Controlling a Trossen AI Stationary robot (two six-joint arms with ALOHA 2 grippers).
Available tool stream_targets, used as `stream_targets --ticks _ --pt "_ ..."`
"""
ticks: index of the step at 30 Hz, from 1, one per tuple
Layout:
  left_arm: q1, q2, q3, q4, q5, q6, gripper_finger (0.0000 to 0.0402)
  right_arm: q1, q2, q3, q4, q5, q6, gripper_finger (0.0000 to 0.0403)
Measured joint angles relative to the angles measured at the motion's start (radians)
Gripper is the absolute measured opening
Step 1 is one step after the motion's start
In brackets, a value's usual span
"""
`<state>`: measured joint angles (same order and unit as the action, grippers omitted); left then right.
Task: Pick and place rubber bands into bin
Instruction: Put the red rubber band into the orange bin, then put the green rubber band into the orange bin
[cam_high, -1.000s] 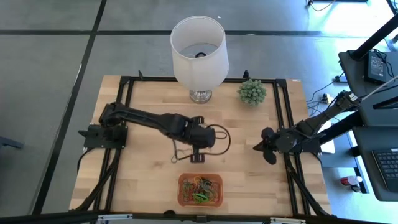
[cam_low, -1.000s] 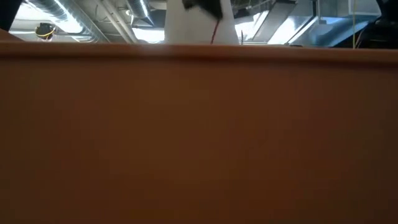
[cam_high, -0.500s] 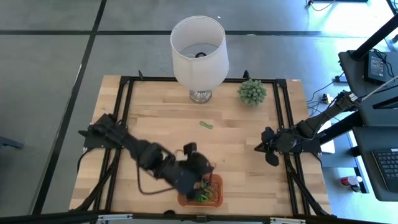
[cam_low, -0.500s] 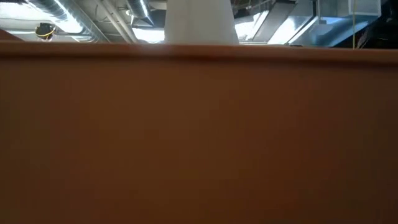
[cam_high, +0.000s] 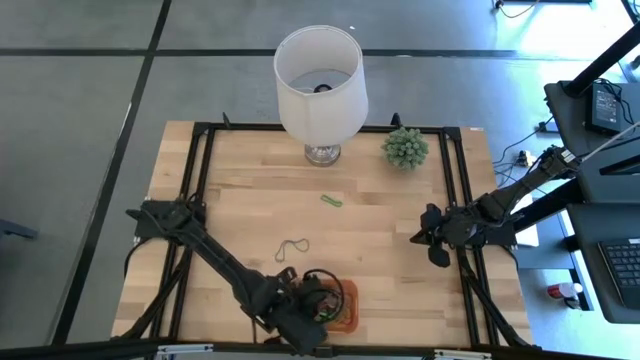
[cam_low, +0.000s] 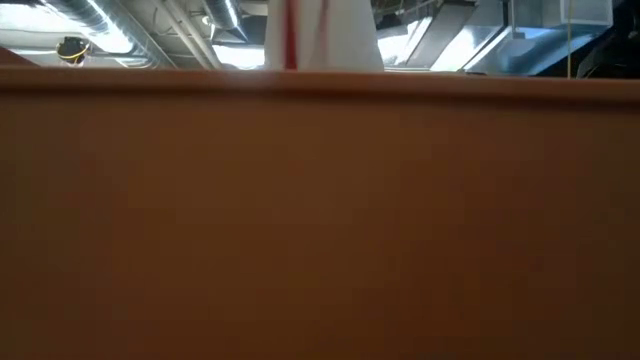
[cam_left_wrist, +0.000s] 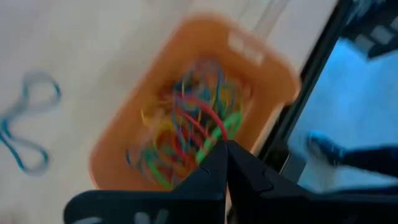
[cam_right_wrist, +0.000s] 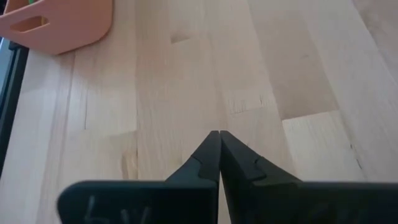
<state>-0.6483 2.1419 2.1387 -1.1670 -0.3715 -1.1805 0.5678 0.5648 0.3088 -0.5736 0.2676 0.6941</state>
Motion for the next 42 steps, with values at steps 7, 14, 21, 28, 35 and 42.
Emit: stream_targets --ticks 7,14,21,28,35,42 --pt "0.0 0.05 -0.045 -0.021 0.156 -0.089 0.0002 0.0 0.0 0.0 0.0 -0.002 0.006 0.0012" --pt "0.011 0.072 -0.087 -0.016 0.183 -0.207 0.002 0.0 0.0 0.0 0.006 -0.008 0.006 0.0012" --pt "0.011 0.072 -0.088 -0.019 0.184 -0.264 0.008 0.0 0.0 0.0 0.008 -0.007 0.001 0.0012" --pt "0.026 0.022 -0.074 -0.089 0.178 -0.298 0.0109 0.0 0.0 0.0 0.008 -0.007 0.008 0.0012" --pt "0.079 -0.085 -0.066 -0.174 0.056 -0.153 0.0053 0.0 0.001 0.0 0.012 -0.007 0.009 0.0012" --pt "0.158 -0.119 -0.064 -0.29 0.004 0.249 0.0002 0.0 0.008 0.0 0.16 0.029 -0.027 0.0012"
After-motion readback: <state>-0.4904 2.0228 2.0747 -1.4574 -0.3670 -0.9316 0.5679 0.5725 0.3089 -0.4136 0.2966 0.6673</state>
